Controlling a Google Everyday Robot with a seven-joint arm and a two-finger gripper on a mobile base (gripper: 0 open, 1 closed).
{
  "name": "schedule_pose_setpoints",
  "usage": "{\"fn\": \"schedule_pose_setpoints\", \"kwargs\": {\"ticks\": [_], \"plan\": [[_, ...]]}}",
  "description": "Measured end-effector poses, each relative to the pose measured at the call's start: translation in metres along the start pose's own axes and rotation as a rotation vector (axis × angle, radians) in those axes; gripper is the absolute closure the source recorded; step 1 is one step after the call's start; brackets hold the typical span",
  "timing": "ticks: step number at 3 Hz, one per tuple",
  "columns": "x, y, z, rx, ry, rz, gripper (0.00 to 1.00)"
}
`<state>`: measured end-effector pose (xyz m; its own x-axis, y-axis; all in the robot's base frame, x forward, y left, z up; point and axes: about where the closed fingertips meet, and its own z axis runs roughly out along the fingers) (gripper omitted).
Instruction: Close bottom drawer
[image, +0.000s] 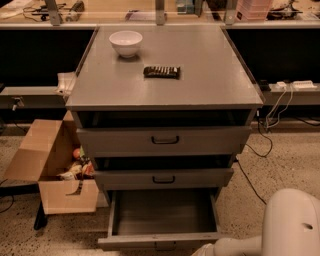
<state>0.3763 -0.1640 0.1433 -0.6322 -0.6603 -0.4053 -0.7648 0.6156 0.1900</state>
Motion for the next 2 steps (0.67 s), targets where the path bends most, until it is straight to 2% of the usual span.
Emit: {"fn": "schedule_pose_setpoints", "kwargs": {"ticks": [2], "plan": [[-0.013,-0.03,0.005,0.01,-0.048,0.016,1.0]]}}
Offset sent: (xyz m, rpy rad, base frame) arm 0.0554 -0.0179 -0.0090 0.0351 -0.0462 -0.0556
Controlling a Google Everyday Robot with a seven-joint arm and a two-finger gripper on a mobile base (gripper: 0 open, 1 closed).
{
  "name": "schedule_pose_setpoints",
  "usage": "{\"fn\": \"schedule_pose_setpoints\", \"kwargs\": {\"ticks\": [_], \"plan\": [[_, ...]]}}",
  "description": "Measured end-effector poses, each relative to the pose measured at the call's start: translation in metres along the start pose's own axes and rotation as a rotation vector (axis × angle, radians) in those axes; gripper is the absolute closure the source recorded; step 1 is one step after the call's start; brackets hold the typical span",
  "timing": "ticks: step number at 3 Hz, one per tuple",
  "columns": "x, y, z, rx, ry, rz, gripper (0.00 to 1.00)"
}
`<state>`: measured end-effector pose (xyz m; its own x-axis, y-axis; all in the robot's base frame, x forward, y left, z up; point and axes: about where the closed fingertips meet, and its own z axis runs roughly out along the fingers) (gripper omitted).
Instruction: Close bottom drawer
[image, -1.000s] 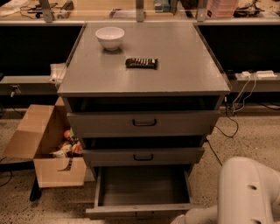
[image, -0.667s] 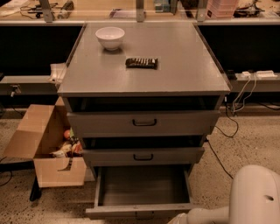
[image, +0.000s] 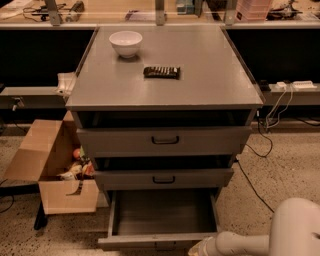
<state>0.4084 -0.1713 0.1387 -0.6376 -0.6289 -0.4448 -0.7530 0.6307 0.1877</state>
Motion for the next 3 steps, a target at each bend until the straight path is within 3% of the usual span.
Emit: {"fn": "schedule_pose_setpoints", "kwargs": {"ticks": [3], "plan": [[-0.0086,-0.0168,0.0005,0.002,-0.061,-0.011,1.0]]}}
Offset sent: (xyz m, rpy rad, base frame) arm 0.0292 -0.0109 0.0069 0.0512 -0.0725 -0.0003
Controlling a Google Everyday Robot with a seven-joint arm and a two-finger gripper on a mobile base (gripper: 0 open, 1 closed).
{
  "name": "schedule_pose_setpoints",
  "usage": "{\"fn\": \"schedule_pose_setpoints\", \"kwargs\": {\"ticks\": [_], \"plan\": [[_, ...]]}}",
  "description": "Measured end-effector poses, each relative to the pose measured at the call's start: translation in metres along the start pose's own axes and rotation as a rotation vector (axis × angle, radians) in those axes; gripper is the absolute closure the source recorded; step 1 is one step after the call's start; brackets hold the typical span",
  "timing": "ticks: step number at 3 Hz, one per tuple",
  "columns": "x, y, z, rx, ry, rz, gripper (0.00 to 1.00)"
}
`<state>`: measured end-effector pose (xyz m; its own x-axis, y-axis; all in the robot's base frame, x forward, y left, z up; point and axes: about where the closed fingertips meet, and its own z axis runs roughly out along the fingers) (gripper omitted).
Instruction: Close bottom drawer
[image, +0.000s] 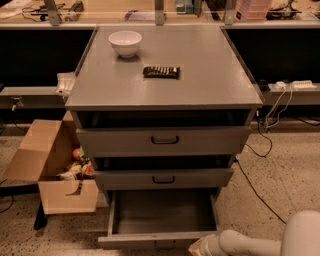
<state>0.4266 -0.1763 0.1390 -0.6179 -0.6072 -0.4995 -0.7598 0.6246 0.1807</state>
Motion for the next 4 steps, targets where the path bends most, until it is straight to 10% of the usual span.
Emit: {"fn": "schedule_pose_setpoints", "kwargs": {"ticks": [4], "plan": [[-0.006,-0.014,0.005,-0.011,-0.016,-0.007,1.0]]}}
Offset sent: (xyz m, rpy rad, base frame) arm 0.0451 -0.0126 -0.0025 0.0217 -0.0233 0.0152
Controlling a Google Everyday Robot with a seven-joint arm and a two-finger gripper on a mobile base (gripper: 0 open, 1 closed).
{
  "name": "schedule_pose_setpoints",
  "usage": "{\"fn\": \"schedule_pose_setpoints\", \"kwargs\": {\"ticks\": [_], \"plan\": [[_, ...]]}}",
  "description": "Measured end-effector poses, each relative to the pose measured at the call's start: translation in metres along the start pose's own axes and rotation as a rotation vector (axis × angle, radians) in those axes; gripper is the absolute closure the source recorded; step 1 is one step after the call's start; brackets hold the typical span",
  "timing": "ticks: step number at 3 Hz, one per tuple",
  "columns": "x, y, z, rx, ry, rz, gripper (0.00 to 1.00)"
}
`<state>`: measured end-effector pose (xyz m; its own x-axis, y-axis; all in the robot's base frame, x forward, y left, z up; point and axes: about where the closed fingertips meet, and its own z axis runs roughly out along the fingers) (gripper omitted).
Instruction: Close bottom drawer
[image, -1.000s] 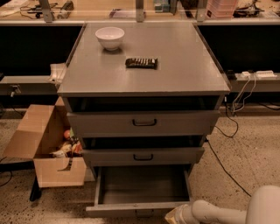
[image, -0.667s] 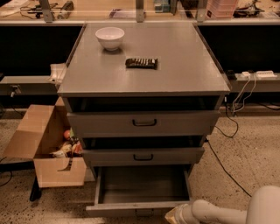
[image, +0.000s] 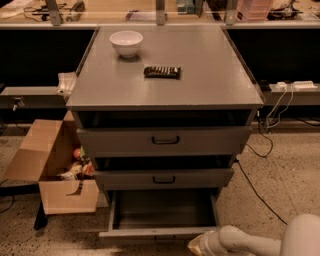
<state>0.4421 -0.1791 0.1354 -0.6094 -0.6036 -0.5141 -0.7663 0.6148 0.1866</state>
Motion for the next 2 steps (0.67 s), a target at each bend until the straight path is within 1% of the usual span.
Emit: {"fn": "schedule_pose_setpoints", "kwargs": {"ticks": [1,2], "plan": [[-0.0048,-0.0148,0.0024,-0.01,-0.004,-0.001,1.0],[-0.0048,-0.0148,0.0024,-0.01,-0.004,-0.001,1.0]]}}
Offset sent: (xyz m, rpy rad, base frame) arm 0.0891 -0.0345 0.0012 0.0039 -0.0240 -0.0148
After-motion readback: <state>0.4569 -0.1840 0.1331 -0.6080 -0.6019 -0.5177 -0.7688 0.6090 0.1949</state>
